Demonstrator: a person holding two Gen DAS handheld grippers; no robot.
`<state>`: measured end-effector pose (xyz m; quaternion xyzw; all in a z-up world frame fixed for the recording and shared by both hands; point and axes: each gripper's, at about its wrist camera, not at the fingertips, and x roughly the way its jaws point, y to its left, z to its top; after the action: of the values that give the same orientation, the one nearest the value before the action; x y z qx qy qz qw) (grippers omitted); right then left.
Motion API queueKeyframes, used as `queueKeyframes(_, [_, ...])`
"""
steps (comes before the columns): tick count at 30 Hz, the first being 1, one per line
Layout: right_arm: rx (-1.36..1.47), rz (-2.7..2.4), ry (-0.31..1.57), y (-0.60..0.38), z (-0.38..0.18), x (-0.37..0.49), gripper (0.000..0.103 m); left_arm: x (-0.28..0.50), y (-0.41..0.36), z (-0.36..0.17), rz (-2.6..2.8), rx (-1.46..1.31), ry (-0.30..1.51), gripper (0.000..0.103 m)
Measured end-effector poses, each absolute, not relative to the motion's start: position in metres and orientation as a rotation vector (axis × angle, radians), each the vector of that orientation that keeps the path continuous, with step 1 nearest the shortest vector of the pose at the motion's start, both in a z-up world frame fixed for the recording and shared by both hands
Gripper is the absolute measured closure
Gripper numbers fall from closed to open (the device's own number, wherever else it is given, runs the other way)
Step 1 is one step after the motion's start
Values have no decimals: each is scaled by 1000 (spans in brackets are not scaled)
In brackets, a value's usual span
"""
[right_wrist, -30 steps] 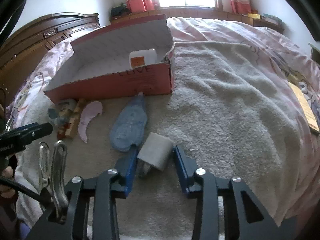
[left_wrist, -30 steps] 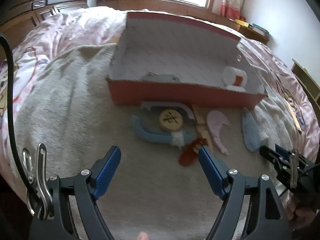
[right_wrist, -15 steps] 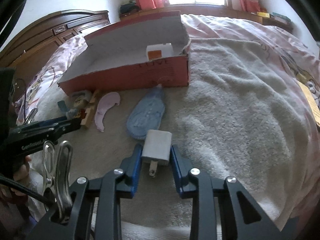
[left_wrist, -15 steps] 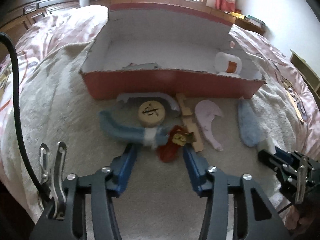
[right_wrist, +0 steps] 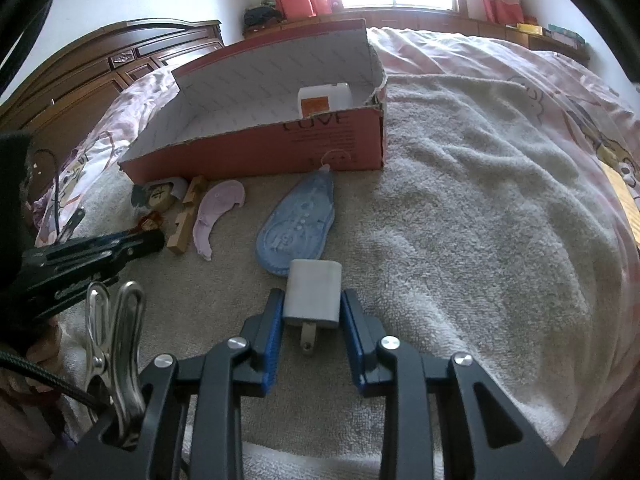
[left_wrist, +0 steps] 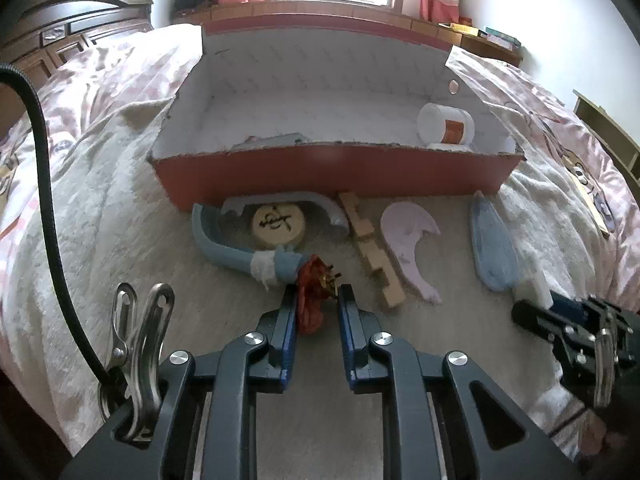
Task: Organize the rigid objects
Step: 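Carry the red figurine and white charger over the box with both grippers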
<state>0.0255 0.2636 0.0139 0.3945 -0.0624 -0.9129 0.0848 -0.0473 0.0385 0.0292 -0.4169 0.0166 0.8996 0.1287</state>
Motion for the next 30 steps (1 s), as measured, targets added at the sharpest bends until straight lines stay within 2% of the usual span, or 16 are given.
queueKeyframes(10, [1169,-2665,-157,247,15,30,73,-23,25,22,2581,-1266,47,82])
queueKeyframes(14, [1172,-2663,-167,247,14,31,73,-23,28,21,2582,-1257,50,74])
queueKeyframes(18, [1173,-2661,-171,248,13,31,73,-22,32,20,2597,-1247,82,73])
queueKeyframes(24, [1163,-2668,-88,239,11,31,63,-21,34,20,2605,-1240,103,72])
queueKeyframes(30, [1151,-2679,-88,238,11,31,63,-21,34,21,2605,-1245,102,73])
